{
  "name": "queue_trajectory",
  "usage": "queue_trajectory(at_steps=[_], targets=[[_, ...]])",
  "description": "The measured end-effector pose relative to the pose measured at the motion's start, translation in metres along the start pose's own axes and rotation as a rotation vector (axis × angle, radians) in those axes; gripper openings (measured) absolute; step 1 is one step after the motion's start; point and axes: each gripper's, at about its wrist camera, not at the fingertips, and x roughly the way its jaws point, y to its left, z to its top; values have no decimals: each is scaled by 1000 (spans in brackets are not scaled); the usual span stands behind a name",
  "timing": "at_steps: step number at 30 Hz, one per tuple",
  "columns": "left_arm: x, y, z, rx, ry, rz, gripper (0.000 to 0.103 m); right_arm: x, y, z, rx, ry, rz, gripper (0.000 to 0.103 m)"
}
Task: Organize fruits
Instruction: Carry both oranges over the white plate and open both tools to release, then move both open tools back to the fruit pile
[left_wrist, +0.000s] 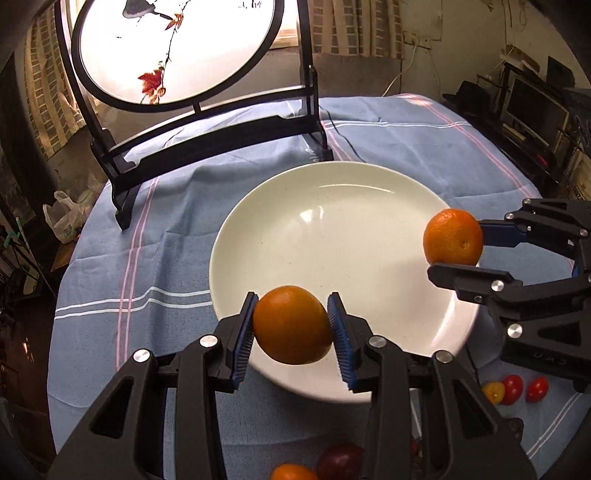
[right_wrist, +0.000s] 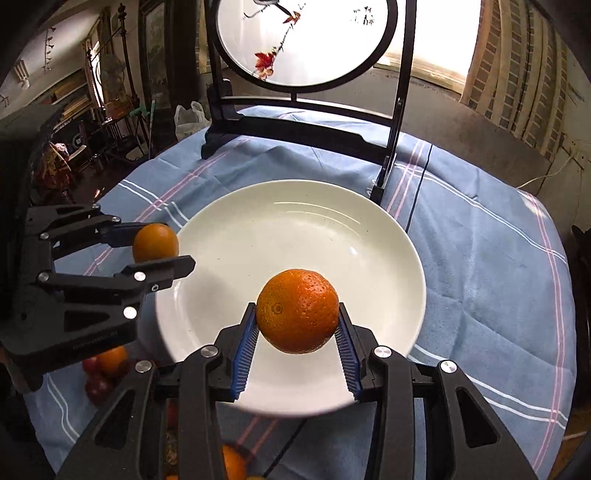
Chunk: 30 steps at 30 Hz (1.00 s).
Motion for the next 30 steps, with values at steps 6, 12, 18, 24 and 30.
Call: queue_trajectory(at_steps=[6, 12, 18, 24, 30], targets=[[24, 2, 0, 1, 40, 5, 38, 27, -1, 6, 8, 33, -10, 42], [20, 5, 1, -3, 3, 27, 70, 19, -4, 6, 8, -11, -36, 62], [-12, 19, -13, -40, -48, 7, 70, -16, 1, -14, -2, -52, -9, 62], [-57, 26, -57, -21, -96, -19, 74, -67, 24, -65, -73, -74, 48, 65], [-89, 21, -116, 37, -92, -40, 75, -106, 45, -135, -115, -54, 88, 66]])
